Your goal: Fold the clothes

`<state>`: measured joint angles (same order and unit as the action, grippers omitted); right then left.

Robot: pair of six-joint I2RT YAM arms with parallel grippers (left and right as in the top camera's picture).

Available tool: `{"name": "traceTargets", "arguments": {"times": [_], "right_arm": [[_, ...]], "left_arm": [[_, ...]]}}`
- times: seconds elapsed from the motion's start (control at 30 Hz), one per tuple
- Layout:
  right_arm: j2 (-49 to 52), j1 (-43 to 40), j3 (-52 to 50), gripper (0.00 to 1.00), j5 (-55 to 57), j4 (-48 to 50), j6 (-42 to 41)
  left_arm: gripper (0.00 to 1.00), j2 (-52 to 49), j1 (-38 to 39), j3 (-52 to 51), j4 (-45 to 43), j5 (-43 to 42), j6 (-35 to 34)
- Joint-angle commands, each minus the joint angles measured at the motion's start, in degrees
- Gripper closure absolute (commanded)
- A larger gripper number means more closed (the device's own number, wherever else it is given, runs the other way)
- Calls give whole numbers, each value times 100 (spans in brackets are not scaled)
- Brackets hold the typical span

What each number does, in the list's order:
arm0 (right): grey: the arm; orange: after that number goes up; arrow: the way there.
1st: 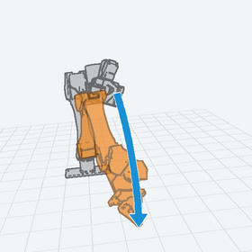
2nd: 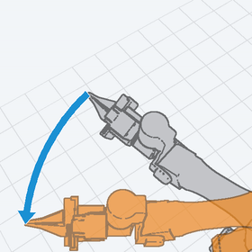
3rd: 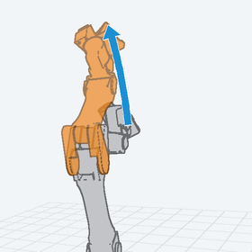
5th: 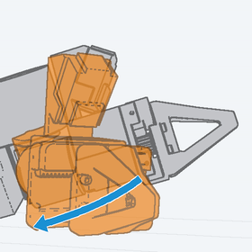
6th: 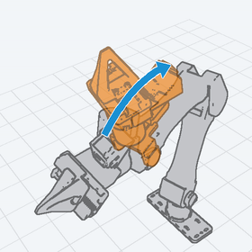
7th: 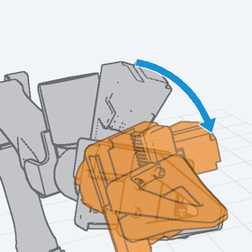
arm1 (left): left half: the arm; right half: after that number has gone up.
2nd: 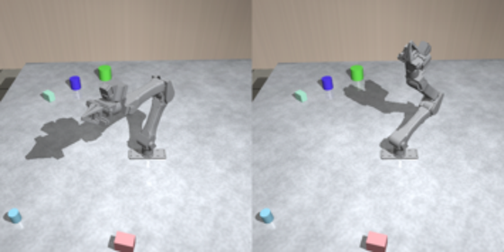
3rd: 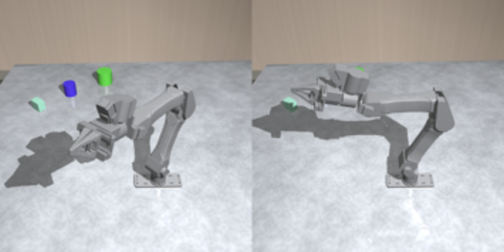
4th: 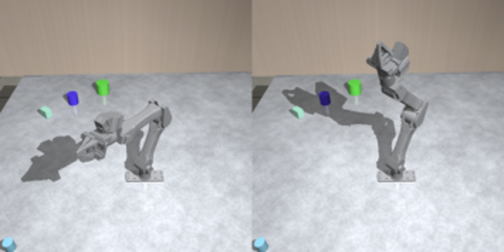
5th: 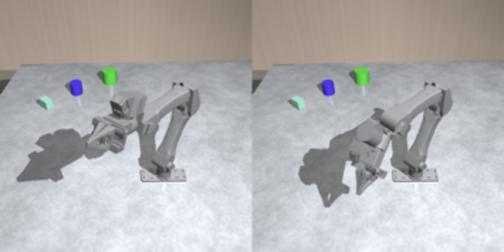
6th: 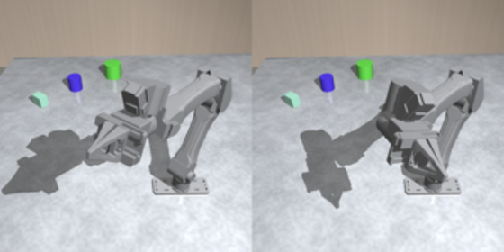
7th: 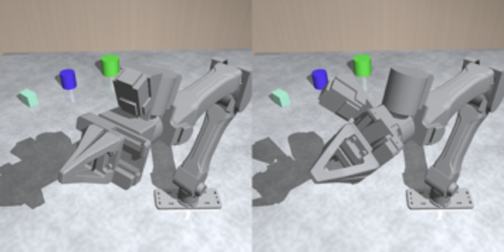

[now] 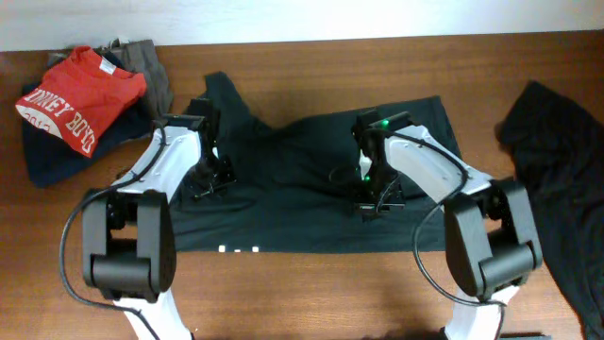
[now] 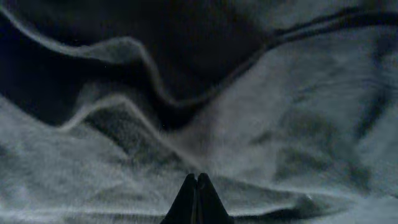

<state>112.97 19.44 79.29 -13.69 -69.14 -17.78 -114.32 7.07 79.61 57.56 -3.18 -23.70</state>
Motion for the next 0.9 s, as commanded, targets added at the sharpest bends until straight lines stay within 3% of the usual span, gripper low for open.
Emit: {"name": "traceTargets", "arguments": {"times": [0.0, 0.5, 0.87], "right_arm": [[109, -35, 37, 96, -116, 199, -24], [544, -415, 37, 96, -9, 861, 87], [623, -1019, 52, 96, 1043, 1460, 90]], "left_arm": [[99, -208, -157, 13, -46, -63, 26], [99, -343, -216, 13, -555, -42, 26], [99, -345, -402, 13, -896, 479, 229]]}}
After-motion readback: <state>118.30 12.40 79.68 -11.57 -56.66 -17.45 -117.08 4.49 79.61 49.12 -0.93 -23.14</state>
